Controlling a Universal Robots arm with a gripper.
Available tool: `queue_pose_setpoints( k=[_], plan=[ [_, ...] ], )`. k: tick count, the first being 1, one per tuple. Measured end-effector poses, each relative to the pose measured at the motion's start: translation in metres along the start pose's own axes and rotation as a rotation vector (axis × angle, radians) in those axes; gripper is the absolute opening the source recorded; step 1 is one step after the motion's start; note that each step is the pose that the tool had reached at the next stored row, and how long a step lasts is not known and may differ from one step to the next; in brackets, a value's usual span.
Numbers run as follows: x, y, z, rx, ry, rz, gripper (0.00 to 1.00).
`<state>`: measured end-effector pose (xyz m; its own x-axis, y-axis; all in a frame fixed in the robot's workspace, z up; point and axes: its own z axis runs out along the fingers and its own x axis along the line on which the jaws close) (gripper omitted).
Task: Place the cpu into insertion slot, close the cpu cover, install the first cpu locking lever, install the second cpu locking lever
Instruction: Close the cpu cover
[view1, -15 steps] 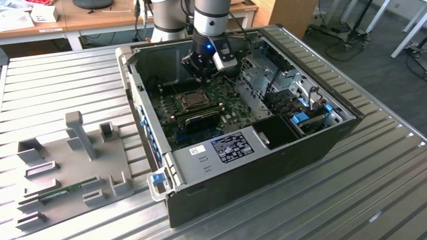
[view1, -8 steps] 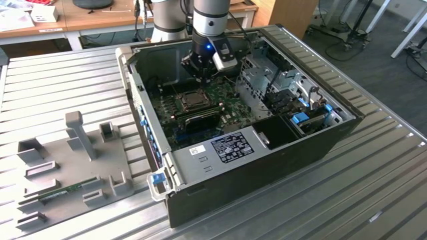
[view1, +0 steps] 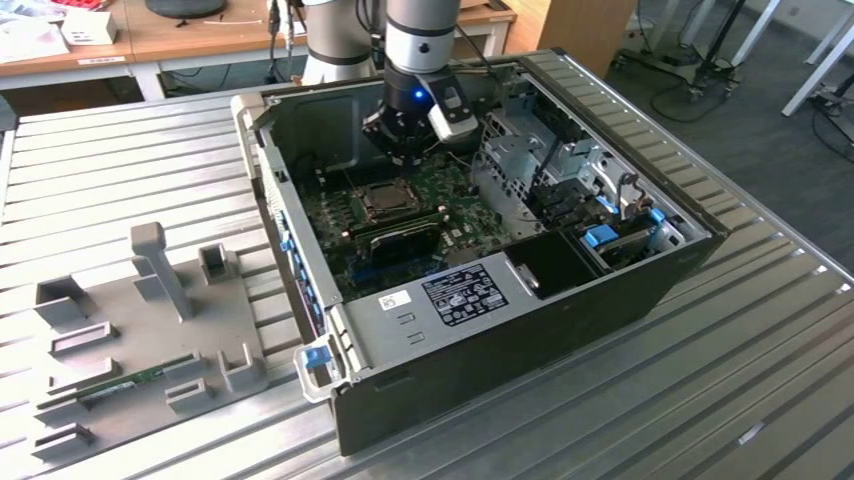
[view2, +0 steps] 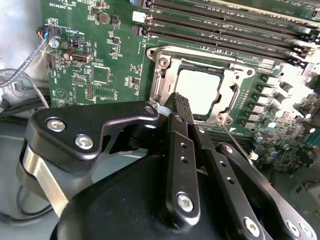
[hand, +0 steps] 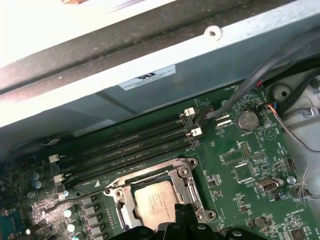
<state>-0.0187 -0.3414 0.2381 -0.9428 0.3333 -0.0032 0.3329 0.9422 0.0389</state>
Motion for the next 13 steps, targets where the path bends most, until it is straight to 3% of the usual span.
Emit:
queue_pose_setpoints(
  k=[3,7,13],
  plan=[
    [0.0006,-0.0003,0.0007,-0.0030,-0.0075,-0.015,0.11],
    [0.0006,-0.0003,0.0019,-0.0065,-0.0140,-0.077,0.11],
    [0.0006,-0.0004,0.0036,-0.0088,-0.0126,-0.185,0.11]
  ],
)
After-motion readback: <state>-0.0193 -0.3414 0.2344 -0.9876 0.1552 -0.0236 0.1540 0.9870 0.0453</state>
